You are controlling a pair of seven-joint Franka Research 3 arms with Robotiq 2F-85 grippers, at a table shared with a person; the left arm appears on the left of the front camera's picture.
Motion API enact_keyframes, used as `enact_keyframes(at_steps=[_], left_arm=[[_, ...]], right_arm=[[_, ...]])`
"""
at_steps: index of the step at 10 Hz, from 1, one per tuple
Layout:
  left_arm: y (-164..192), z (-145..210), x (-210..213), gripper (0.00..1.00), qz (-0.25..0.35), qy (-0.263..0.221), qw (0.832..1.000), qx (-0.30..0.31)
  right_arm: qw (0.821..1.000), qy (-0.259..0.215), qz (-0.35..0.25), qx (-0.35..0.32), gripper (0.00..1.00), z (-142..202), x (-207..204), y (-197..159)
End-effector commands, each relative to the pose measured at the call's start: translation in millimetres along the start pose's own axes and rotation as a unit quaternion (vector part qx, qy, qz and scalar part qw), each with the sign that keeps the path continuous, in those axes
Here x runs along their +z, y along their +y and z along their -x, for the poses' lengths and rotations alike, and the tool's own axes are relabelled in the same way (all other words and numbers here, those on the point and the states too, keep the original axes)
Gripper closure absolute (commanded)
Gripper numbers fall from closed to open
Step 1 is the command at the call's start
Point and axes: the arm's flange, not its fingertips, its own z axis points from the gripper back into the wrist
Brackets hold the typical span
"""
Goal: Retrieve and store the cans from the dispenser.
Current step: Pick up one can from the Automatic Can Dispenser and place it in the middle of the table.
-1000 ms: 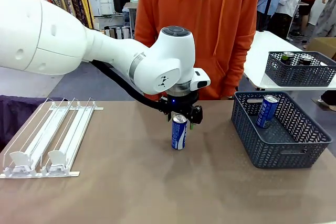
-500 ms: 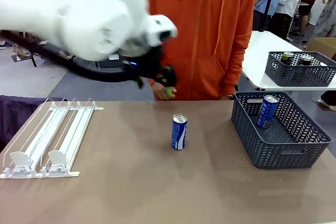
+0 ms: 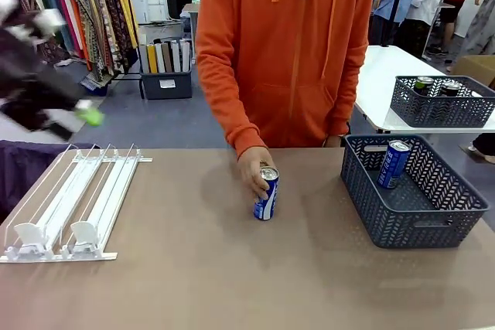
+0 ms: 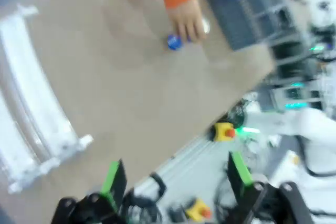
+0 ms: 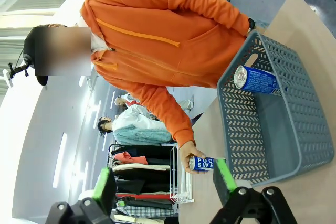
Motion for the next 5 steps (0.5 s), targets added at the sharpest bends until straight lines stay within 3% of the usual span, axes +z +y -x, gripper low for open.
enact_keyframes(at_steps=[1,3,5], left_arm=[[80,32,49,0.00,0.095,-0.028,0.991,0.088],[135,81,78,0.00,0.159,-0.084,0.975,0.134],[157,100,77,0.00,0.162,-0.110,0.969,0.152]], right_arm=[[1.000,-0.004,-0.010,0.006,0.00,-1,-2,2],[1.000,-0.004,-0.010,0.006,0.00,-1,-2,2],[1.000,-0.004,-0.010,0.006,0.00,-1,-2,2]])
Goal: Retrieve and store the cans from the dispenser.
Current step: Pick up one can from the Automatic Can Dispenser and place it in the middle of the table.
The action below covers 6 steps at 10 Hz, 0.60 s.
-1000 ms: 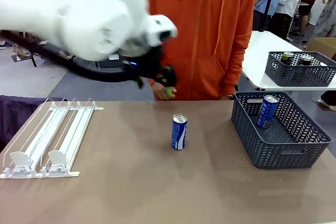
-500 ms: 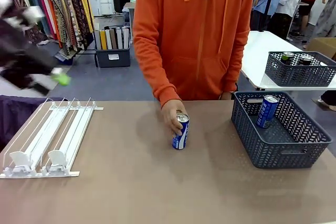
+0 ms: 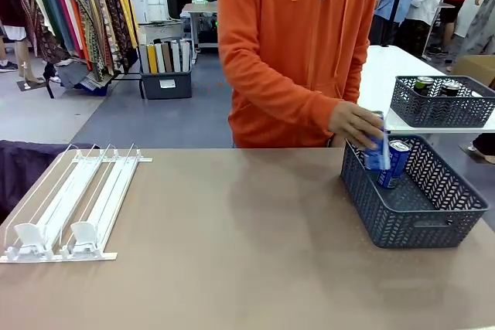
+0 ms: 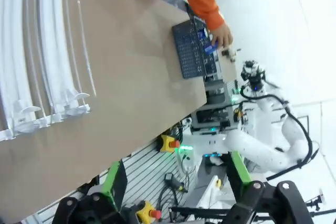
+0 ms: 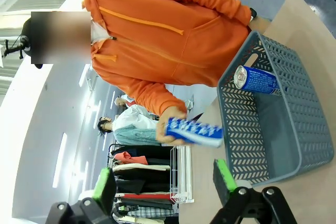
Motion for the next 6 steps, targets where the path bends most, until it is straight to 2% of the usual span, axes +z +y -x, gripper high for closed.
enact_keyframes(at_steps=[1,6], left_arm=[[-16.4,-3.6,-8.3,0.00,-0.007,0.018,1.000,-0.016],[-16.4,-3.6,-8.3,0.00,-0.007,0.018,1.000,-0.016]], right_arm=[[1.000,-0.004,-0.010,0.006,0.00,-0.7,-2.0,1.6],[1.000,-0.004,-0.010,0.006,0.00,-0.7,-2.0,1.6]])
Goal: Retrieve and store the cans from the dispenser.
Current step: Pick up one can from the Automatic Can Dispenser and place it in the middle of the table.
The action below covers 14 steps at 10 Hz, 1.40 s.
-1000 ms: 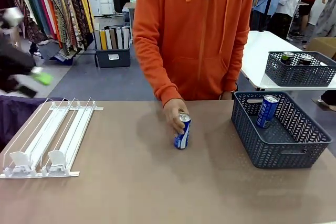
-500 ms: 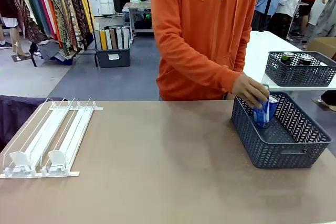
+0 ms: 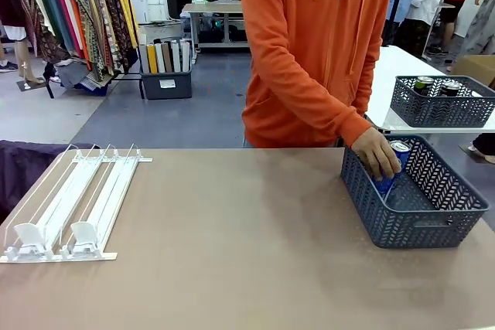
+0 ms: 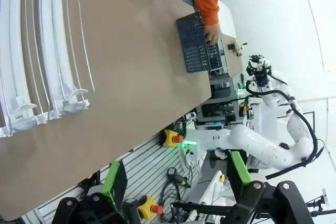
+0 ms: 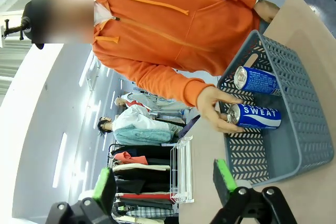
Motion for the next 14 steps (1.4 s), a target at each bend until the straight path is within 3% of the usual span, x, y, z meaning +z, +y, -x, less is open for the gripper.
enact_keyframes(at_steps=[1,14], left_arm=[[1.3,0.3,2.5,0.00,0.012,-0.005,1.000,-0.011],[1.3,0.3,2.5,0.00,0.012,-0.005,1.000,-0.011]], right_arm=[[1.000,-0.004,-0.010,0.006,0.00,-0.7,-2.0,1.5],[1.000,-0.004,-0.010,0.006,0.00,-0.7,-2.0,1.5]])
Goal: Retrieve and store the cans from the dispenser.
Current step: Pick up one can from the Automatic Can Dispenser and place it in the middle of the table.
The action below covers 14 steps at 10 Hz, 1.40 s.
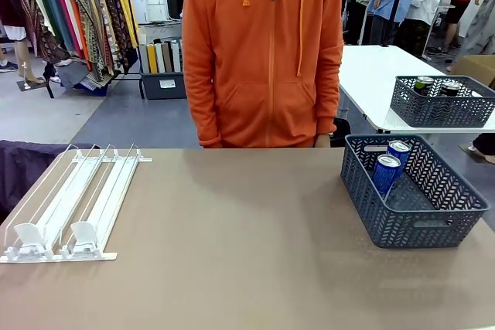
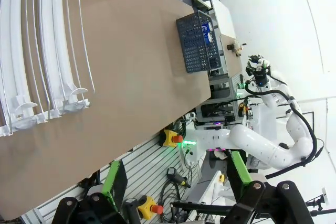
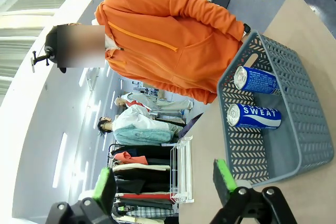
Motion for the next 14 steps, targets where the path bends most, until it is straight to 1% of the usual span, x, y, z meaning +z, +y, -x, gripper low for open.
enact_keyframes(at_steps=[1,14], left_arm=[[0.1,-1.6,0.4,0.00,0.010,-0.003,1.000,-0.010],[0.1,-1.6,0.4,0.00,0.010,-0.003,1.000,-0.010]], right_arm=[[1.000,-0.004,-0.010,0.006,0.00,-0.7,-2.0,1.5],[1.000,-0.004,-0.010,0.006,0.00,-0.7,-2.0,1.5]])
